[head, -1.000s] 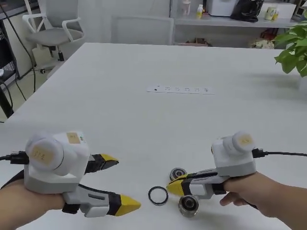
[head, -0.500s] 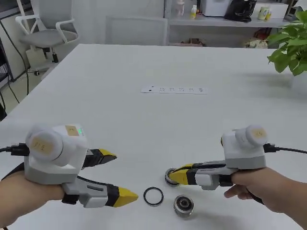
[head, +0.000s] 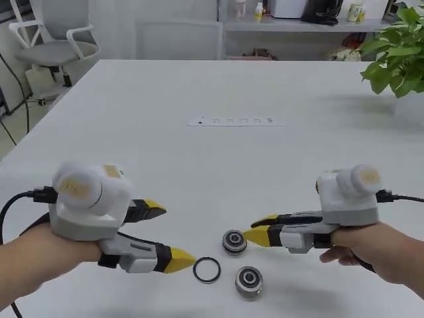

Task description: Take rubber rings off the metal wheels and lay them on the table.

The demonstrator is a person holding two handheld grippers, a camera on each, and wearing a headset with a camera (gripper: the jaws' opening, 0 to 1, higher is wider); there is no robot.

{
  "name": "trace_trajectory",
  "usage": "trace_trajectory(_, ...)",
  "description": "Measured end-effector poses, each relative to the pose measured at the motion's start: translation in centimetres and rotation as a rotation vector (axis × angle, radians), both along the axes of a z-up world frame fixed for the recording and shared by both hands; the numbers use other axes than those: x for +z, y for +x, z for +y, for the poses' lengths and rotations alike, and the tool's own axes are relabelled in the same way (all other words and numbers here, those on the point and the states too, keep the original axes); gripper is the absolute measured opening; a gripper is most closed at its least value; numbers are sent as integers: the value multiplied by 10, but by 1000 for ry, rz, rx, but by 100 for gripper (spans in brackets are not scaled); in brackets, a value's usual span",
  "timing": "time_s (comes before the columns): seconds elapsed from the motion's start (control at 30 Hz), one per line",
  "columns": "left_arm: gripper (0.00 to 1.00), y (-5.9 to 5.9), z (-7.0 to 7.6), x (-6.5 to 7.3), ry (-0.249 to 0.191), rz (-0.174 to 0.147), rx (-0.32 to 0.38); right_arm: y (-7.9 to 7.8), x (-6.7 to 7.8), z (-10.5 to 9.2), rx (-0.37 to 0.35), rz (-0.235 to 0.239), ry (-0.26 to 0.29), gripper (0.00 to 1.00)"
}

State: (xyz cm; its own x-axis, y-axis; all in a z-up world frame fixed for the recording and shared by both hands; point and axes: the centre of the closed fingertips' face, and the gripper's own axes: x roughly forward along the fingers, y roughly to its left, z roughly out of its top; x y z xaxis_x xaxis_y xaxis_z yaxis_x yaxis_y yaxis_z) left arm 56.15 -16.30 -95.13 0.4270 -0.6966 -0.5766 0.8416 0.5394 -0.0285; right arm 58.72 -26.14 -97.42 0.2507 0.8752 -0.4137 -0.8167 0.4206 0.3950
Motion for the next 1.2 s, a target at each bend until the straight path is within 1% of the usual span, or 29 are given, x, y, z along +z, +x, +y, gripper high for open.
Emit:
trace_trajectory(0.17, 64, 6, -7, -5, 3, 9, -9, 2, -5, -5, 1, -19, -20, 23)
trace_trajectory(0.2, 64, 8, -7, -6, 3, 9, -10, 2, -7, -5, 7, -23, -25, 24)
trace_trajectory(0.33, 62, 13, -13, -9, 2, 17, -14, 0, -16, -6, 26, -37, -54, 27)
trace_trajectory(0.53, 59, 15, -20, -18, 12, 31, -29, -2, -26, -5, 45, -55, -81, 27)
trace_trajectory(0.67, 57, 15, -28, -22, 12, 41, -37, -1, -29, -3, 49, -67, -89, 27)
trace_trajectory(0.73, 55, 16, -31, -22, 8, 36, -40, -1, -31, -2, 54, -76, -94, 27)
trace_trajectory(0.83, 53, 18, -38, -24, 0, 40, -44, -1, -33, 0, 59, -85, -101, 27)
trace_trajectory(0.97, 51, 18, -46, -28, 6, 46, -61, -1, -36, 1, 64, -90, -106, 27)
trace_trajectory(1.1, 46, 20, -52, -31, 10, 45, -73, -2, -38, 3, 69, -93, -106, 27)
trace_trajectory(1.17, 45, 21, -57, -34, 8, 50, -79, -2, -38, 4, 73, -93, -107, 27)
trace_trajectory(1.2, 45, 22, -59, -35, 12, 47, -82, -2, -39, 4, 73, -93, -107, 27)
